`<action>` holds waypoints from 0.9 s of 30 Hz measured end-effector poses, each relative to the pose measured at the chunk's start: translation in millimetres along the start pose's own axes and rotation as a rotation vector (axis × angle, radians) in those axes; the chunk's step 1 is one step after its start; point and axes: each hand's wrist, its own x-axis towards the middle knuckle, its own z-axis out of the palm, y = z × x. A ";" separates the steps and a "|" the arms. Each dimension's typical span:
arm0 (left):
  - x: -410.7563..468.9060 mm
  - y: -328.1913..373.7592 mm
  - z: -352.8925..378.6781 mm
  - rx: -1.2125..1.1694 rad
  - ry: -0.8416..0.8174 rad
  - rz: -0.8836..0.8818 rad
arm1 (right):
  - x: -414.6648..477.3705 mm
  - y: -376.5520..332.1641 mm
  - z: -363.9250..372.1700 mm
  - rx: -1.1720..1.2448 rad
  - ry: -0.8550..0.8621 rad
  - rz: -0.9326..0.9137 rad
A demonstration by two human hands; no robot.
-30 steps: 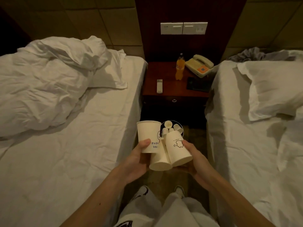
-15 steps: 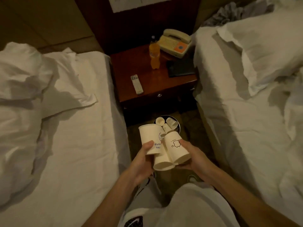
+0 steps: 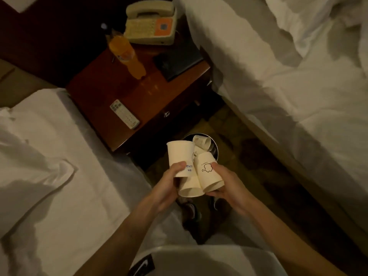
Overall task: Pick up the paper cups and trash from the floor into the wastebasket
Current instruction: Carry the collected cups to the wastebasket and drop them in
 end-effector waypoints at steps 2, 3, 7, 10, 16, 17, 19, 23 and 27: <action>40.8 -6.7 -8.7 0.010 0.002 -0.026 | 38.4 11.7 -10.6 0.035 0.030 -0.010; 61.7 -11.0 -12.8 0.028 0.004 -0.029 | 59.6 19.2 -15.5 0.057 0.046 -0.011; 136.5 -28.7 -36.7 0.171 -0.024 -0.009 | 135.0 55.5 -27.6 0.053 0.127 -0.062; 178.3 -40.7 -51.0 0.267 -0.069 0.008 | 177.4 80.2 -31.4 0.016 0.177 -0.124; 227.8 -55.4 -63.6 0.415 -0.008 0.099 | 234.6 99.9 -40.4 -0.115 0.353 -0.169; 233.5 -54.7 -67.5 0.415 0.008 0.115 | 242.6 100.8 -43.9 -0.154 0.399 -0.187; 239.6 -51.3 -76.1 0.401 0.034 0.136 | 258.2 101.5 -51.5 -0.280 0.491 -0.220; 241.0 -46.6 -90.4 0.327 0.038 0.146 | 285.8 103.3 -53.8 -0.384 0.597 -0.234; 242.8 -46.5 -91.0 0.310 0.028 0.175 | 309.7 118.2 -46.9 -0.513 0.731 -0.267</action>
